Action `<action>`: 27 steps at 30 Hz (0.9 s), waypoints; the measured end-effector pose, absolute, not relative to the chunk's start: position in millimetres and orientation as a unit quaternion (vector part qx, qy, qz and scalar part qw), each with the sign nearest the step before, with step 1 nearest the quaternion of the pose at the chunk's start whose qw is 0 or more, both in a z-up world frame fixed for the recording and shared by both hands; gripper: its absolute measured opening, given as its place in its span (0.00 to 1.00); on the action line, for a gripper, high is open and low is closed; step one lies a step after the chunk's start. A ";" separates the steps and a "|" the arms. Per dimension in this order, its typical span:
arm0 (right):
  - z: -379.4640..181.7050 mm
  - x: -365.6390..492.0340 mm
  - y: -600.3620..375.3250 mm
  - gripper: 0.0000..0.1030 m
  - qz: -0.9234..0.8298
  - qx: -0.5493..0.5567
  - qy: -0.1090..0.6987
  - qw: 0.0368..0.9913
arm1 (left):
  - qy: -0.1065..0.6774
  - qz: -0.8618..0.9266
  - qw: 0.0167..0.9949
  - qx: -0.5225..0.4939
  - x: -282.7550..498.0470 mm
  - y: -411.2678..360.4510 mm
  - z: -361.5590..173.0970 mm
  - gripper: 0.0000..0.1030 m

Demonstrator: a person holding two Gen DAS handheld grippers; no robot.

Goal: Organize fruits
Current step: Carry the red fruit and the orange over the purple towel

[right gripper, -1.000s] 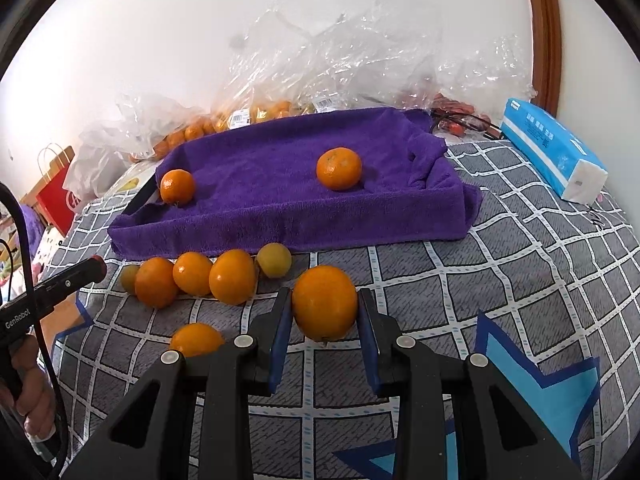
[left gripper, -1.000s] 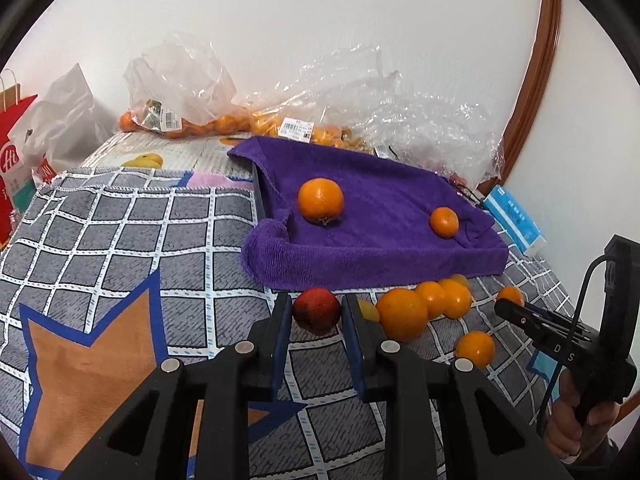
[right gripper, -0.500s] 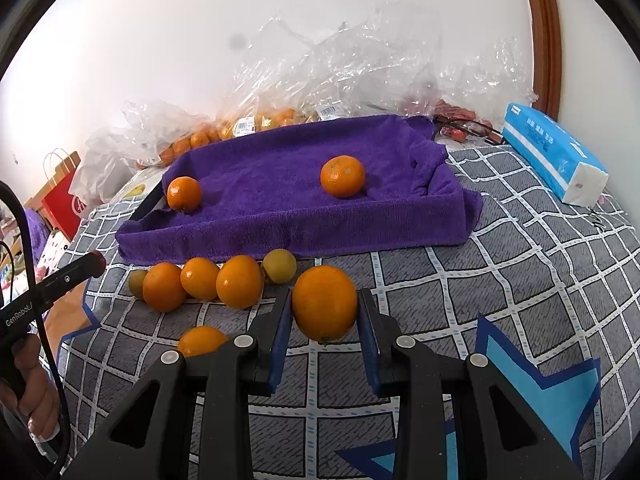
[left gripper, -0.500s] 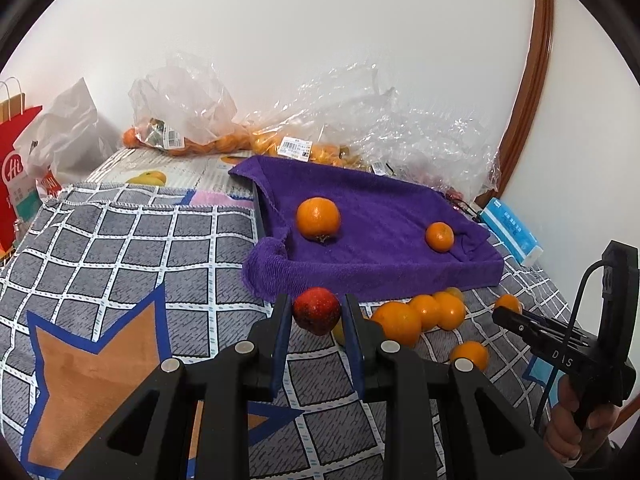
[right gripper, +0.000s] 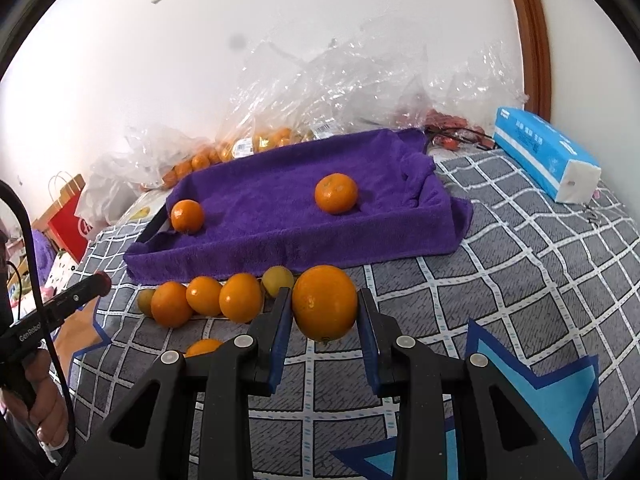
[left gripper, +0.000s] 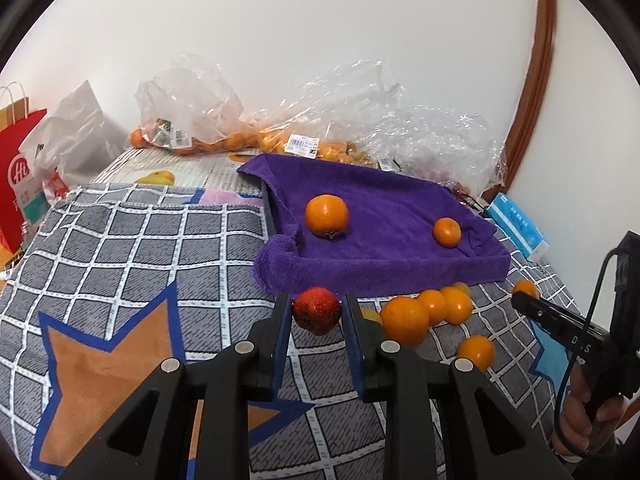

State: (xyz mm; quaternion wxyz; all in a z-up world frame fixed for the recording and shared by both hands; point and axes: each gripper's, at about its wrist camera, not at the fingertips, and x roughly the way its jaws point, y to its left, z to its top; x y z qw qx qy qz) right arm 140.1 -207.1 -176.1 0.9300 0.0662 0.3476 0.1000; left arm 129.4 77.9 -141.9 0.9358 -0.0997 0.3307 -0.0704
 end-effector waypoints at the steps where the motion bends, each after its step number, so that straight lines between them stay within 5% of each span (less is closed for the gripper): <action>1: -171.8 138.8 -204.5 0.31 0.102 0.058 0.345 0.931 | 0.333 -0.073 0.934 -0.105 129.0 79.6 -139.2 0.24; 27: -117.9 206.7 -169.8 0.31 0.138 0.043 0.310 0.940 | 0.313 -0.068 0.941 -0.109 208.8 62.5 -77.3 0.24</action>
